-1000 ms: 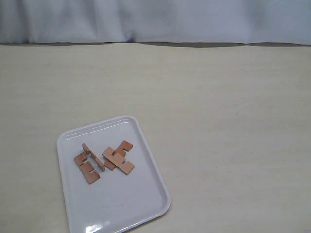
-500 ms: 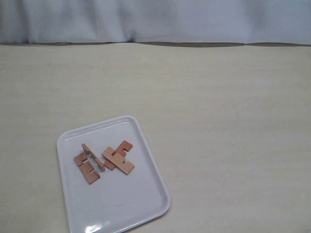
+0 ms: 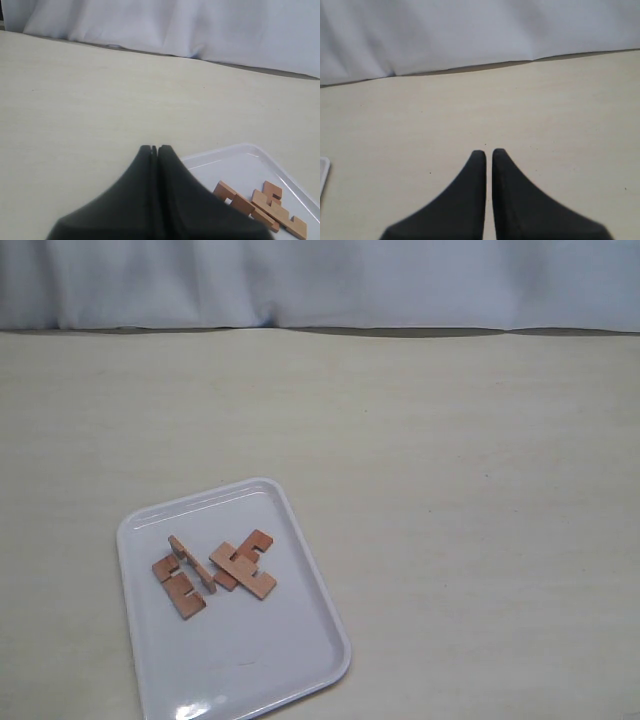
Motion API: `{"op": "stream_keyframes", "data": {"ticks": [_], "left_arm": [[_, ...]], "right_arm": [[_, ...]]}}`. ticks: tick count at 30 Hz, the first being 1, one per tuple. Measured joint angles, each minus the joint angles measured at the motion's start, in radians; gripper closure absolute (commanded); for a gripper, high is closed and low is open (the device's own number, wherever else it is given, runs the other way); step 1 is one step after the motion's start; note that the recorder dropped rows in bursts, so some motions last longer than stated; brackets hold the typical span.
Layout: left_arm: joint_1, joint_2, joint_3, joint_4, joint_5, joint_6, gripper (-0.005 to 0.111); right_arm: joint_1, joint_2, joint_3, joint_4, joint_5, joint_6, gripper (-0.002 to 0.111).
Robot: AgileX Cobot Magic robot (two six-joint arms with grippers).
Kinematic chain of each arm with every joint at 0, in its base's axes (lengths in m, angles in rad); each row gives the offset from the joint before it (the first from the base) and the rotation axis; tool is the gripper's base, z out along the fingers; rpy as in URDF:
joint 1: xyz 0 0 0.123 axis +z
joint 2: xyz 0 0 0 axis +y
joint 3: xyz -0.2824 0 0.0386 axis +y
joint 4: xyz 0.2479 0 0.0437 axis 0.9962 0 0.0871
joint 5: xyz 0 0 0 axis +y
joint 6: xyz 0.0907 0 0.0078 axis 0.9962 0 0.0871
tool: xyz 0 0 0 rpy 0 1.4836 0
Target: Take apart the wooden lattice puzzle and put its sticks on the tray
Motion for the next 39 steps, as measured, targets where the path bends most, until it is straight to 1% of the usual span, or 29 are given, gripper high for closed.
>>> {"op": "stream_keyframes", "data": {"ticks": [39], "left_arm": [[0.000,0.000,0.000,0.000,0.000,-0.002,0.107]], "right_arm": [[0.000,0.000,0.000,0.000,0.013,0.000,0.104]]}}
